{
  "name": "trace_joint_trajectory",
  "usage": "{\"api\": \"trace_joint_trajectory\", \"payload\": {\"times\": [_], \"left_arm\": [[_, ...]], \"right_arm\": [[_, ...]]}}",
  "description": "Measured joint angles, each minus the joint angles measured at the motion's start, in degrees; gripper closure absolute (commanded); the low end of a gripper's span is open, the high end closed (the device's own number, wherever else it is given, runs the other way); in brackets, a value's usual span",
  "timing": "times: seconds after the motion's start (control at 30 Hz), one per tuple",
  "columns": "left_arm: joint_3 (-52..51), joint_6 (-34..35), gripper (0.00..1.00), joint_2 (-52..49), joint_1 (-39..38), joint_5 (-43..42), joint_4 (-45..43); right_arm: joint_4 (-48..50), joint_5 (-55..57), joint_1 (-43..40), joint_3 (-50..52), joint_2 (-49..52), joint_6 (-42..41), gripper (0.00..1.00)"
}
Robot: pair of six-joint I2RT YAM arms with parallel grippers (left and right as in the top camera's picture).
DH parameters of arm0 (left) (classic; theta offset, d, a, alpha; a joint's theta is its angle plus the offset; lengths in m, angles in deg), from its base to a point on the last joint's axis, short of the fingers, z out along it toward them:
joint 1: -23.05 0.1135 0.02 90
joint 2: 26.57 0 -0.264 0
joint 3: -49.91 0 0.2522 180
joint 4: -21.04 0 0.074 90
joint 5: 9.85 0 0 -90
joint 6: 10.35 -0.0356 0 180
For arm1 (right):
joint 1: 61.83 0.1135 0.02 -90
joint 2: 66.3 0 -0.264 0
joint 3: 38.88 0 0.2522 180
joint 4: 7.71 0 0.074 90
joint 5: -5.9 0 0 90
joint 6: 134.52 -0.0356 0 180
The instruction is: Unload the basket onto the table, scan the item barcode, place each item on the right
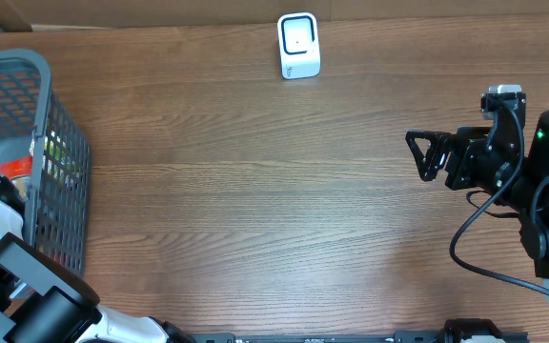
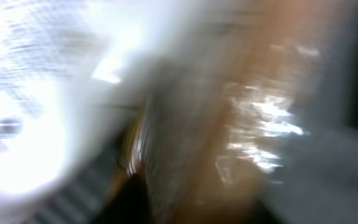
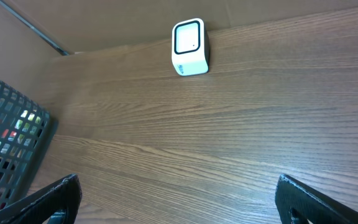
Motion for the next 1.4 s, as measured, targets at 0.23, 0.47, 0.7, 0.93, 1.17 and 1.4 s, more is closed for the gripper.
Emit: {"api": "trace_joint_trajectory", "payload": {"times": [0.23, 0.47, 0.7, 0.93, 1.17, 1.4], "left_arm": [[2.8, -1.0, 0.96, 0.0, -0.3, -0.8, 4.4], [12.6, -0.2, 0.96, -1.8, -2.3, -2.6, 17.2], [33.4, 1.7, 0.96, -1.4, -8.5, -3.3, 22.1], [46.7, 2.4, 0.96, 2.4, -13.7, -0.8, 25.8], [52.7, 1.6, 0.96, 13.9, -24.7, -1.9, 23.0], [54.8, 2.1, 0.96, 24.7, -36.6, -2.8, 29.5]], "right_arm": [[0.0, 0.0, 0.0, 0.0, 0.0, 0.0, 0.00], [0.0, 0.0, 0.0, 0.0, 0.0, 0.0, 0.00], [0.0, 0.0, 0.0, 0.0, 0.0, 0.0, 0.00], [0.0, 0.0, 0.0, 0.0, 0.0, 0.0, 0.00], [0.0, 0.0, 0.0, 0.0, 0.0, 0.0, 0.00], [0.0, 0.0, 0.0, 0.0, 0.0, 0.0, 0.00]]}}
